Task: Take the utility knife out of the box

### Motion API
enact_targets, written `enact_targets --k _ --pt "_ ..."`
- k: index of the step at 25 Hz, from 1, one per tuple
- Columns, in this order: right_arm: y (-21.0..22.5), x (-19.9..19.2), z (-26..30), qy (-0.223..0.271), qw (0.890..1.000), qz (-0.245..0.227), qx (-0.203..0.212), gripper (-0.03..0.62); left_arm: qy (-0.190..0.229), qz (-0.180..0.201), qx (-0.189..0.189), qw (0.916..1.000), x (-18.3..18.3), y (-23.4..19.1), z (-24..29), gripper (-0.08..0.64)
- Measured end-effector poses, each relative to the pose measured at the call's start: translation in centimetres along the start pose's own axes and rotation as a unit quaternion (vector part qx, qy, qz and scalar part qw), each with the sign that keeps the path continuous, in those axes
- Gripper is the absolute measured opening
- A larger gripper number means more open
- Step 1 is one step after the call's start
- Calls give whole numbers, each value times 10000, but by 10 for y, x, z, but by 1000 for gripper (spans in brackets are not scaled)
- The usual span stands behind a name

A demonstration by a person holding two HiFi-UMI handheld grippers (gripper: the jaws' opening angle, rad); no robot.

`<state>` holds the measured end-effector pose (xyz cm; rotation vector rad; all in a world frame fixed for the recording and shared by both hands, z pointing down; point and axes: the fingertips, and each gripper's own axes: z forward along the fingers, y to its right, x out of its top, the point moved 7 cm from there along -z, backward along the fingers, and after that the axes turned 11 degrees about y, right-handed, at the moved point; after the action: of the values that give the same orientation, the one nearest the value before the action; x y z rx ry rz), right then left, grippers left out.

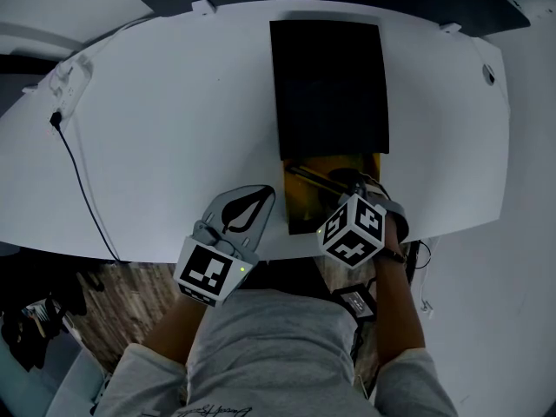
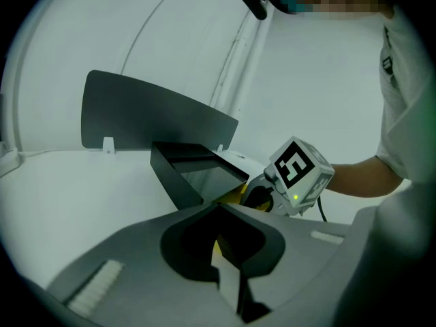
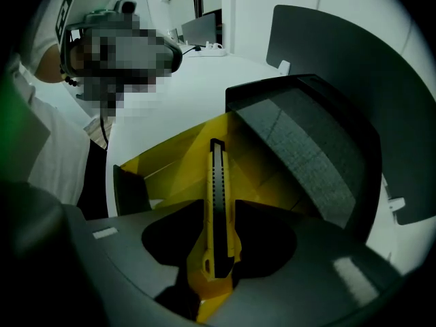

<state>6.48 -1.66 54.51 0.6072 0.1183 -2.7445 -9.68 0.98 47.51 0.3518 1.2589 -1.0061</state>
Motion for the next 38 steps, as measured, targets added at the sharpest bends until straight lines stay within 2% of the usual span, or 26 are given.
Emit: enact_targets --k 7,10,19,23,28,38 --pt "2 -1 5 -116 9998 0 164 158 -25 -42 29 10000 -3 -3 0 0" --pt "3 0 6 -148 9997 4 217 132 -35 -60 31 10000 -4 -4 0 0" --pt "3 0 5 -141 9998 35 165 132 -223 -237 49 9995 -3 -2 -3 0" --pt "2 -1 4 -94 9999 72 124 132 -37 -73 33 10000 -5 -3 -3 0" --pt "1 -2 2 -20 9999 110 92 130 -216 -216 66 9995 -2 0 -5 0" --pt "2 2 -15 112 9998 126 -72 130 37 23 57 10000 1 2 -7 0"
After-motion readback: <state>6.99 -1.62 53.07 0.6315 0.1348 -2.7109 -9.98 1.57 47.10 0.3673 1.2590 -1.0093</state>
